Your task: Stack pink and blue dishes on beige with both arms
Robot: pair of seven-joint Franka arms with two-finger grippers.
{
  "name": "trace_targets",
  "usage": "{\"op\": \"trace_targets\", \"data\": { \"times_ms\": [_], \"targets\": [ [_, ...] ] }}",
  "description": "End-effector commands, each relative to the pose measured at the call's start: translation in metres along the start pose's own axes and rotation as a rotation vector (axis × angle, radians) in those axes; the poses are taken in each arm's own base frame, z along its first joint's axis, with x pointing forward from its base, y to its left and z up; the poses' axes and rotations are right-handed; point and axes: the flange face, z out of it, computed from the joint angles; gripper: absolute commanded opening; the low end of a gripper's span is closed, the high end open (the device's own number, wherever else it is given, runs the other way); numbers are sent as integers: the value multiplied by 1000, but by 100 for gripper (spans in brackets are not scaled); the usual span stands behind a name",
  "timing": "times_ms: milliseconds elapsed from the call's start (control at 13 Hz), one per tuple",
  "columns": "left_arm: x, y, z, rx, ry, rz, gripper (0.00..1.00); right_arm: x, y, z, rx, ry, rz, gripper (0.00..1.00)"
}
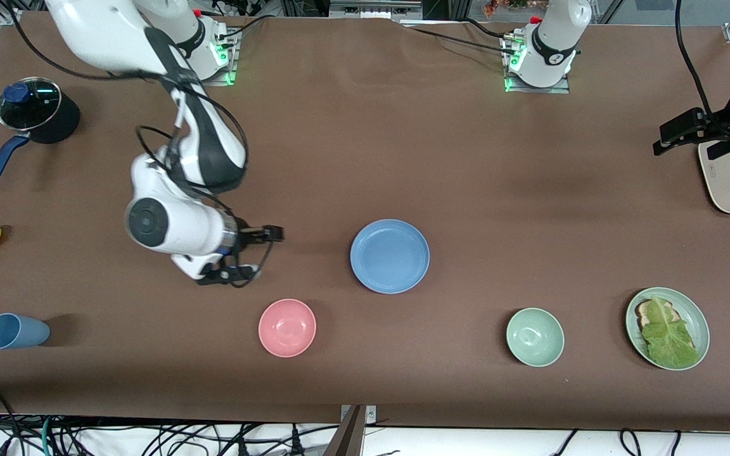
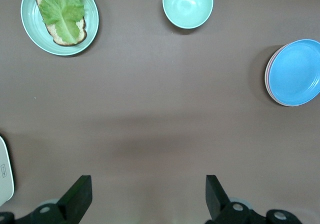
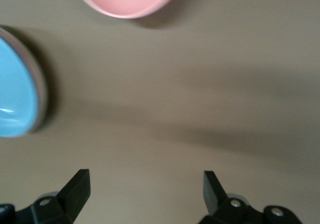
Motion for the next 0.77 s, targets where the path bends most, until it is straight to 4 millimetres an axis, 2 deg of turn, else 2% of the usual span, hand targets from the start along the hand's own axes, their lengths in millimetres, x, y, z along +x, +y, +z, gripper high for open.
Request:
{"op": "trace_targets", "data": {
  "times_ms": [0, 77, 154, 308, 385, 462, 538, 692],
  "targets": [
    [7, 2, -7, 15, 12, 4, 100, -36, 45, -69, -141, -28, 37, 100],
    [7, 2, -7, 14, 11, 4, 100, -50, 59, -98, -144, -28, 59, 100],
    [7, 2, -7, 15, 12, 4, 100, -63, 82, -131, -131, 8, 83, 100],
    [7, 2, -7, 14, 12, 4, 100, -90, 144, -181, -102, 72, 166, 100],
    [7, 2, -7, 14, 12, 4, 100, -111, 165, -209, -90, 119, 207, 100],
    [7, 2, -7, 14, 12, 4, 100, -135, 178, -231, -84, 162, 237, 100],
    [7, 2, -7, 14, 12, 4, 100, -159, 194, -244, -80, 173, 264, 100],
    [7, 2, -7, 15, 11, 4, 100, -200, 206, -234, -69, 144, 298, 100]
  ]
}}
